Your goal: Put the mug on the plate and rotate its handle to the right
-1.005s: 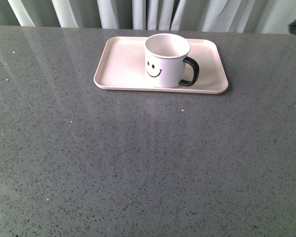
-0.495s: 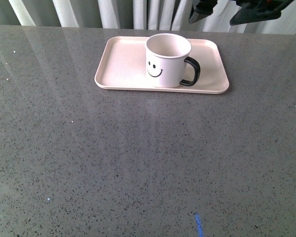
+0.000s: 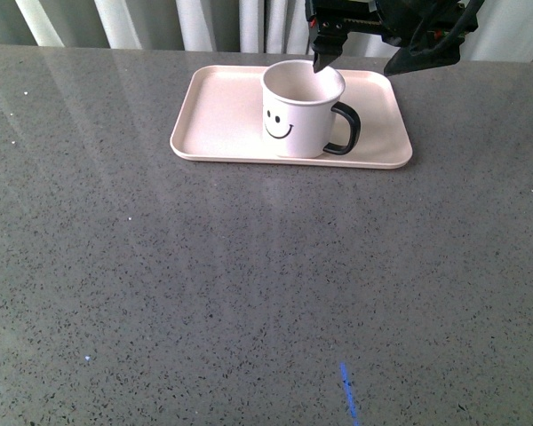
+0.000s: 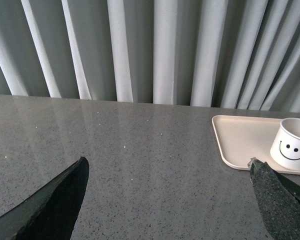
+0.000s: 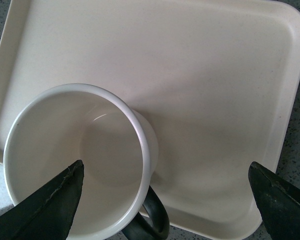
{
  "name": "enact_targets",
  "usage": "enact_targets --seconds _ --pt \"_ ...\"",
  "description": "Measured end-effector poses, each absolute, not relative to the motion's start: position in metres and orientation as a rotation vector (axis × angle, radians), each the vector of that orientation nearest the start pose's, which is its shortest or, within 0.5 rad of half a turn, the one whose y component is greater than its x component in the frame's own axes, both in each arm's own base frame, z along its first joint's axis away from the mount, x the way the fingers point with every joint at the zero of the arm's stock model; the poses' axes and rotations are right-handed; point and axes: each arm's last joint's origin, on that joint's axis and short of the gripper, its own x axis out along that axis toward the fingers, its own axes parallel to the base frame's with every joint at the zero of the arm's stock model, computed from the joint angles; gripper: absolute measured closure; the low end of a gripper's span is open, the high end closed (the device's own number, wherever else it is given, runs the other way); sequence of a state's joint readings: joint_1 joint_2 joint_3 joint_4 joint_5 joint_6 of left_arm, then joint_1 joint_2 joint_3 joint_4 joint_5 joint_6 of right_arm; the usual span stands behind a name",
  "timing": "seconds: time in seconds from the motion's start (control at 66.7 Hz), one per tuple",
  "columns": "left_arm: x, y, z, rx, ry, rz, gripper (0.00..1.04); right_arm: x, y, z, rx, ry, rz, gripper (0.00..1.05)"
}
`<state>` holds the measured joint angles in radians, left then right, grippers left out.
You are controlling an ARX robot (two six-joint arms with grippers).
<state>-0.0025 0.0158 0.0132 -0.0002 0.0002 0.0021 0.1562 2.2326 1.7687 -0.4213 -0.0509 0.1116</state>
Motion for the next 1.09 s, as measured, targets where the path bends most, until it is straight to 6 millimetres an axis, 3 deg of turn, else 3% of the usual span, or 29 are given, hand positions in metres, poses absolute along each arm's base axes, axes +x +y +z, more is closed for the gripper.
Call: enact_targets --seconds 0.285,1.095 --pt "0.098 0.0 0.167 0.002 0.003 -0.003 0.09 0.486 0.088 0.173 0.061 0.915 0.15 0.09" --pt "0.098 0.0 0.167 0.002 0.003 -0.003 0.09 0.493 0.089 0.154 0.071 0.955 0.13 0.09"
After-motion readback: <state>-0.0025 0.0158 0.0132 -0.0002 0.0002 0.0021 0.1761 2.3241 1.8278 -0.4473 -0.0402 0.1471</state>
